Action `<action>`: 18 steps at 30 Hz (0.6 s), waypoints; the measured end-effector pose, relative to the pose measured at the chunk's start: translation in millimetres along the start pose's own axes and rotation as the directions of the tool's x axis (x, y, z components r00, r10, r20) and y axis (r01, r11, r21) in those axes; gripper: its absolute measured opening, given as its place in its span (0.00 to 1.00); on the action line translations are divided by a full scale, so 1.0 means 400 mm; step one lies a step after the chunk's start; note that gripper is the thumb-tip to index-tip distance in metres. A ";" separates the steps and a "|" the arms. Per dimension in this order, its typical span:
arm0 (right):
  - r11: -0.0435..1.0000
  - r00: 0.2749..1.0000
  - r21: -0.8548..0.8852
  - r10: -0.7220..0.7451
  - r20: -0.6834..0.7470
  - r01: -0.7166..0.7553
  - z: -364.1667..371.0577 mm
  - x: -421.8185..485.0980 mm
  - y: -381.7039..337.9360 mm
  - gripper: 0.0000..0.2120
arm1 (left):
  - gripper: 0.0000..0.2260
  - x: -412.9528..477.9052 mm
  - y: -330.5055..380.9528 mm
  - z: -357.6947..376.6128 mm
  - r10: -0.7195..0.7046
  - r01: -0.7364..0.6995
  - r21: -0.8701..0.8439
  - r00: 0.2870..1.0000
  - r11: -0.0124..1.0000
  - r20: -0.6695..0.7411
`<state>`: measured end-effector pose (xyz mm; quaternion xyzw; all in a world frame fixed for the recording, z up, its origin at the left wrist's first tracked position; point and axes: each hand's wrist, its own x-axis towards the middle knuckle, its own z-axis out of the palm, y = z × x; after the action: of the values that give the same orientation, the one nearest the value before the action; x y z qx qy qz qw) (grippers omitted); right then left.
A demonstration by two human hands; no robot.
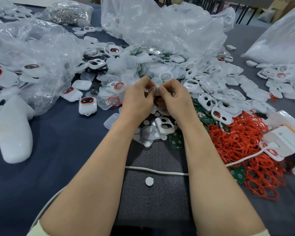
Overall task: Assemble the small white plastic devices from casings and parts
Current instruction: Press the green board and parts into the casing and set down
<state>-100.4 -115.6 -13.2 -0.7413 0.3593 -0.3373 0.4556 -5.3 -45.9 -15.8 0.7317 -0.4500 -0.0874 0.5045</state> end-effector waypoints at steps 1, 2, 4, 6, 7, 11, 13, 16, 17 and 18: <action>1.000 1.000 0.007 0.006 0.003 -0.006 0.000 0.001 -0.001 0.06 | 0.03 -0.001 0.001 0.001 0.004 -0.004 0.000 1.000 1.000 -0.006; 1.000 1.000 0.012 0.008 0.000 -0.008 0.000 0.002 -0.001 0.05 | 0.03 -0.001 0.001 0.002 0.006 -0.006 -0.010 1.000 1.000 -0.011; 1.000 1.000 0.010 -0.012 -0.023 0.012 0.000 0.002 -0.004 0.04 | 0.04 0.001 0.003 0.004 -0.019 0.018 -0.084 1.000 0.996 -0.015; 0.998 0.997 0.048 -0.043 -0.061 0.046 0.001 0.001 -0.014 0.04 | 0.06 0.008 0.004 0.001 -0.109 0.100 -0.292 0.994 0.951 -0.014; 0.995 0.995 0.079 -0.058 -0.083 0.065 0.001 0.000 -0.020 0.04 | 0.07 0.012 0.005 -0.002 -0.163 0.144 -0.416 0.987 0.898 -0.010; 0.983 0.987 0.132 -0.111 -0.112 0.126 0.001 -0.001 -0.030 0.05 | 0.05 0.021 0.007 -0.006 -0.313 0.279 -0.664 0.947 0.694 0.071; 0.985 0.984 0.077 -0.147 -0.105 0.155 0.001 -0.005 -0.027 0.07 | 0.07 0.024 0.006 -0.004 -0.343 0.319 -0.653 0.935 0.687 0.096; 0.991 0.988 0.013 -0.134 -0.077 0.135 -0.003 -0.006 -0.021 0.19 | 0.07 0.022 0.004 -0.007 -0.278 0.270 -0.541 0.958 0.797 0.069; 0.994 0.991 -0.005 -0.112 -0.072 0.112 -0.004 -0.004 -0.022 0.20 | 0.07 0.020 0.005 -0.008 -0.241 0.236 -0.486 0.969 0.842 0.053; 0.995 0.993 -0.017 -0.095 -0.068 0.094 -0.006 -0.002 -0.022 0.18 | 0.07 0.017 0.007 -0.008 -0.210 0.206 -0.440 0.977 0.874 0.040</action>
<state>-100.7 -112.9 -4.4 -0.7484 0.3415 -0.3816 0.4215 -1.1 -48.8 -9.9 0.6425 -0.3351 -0.2376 0.6468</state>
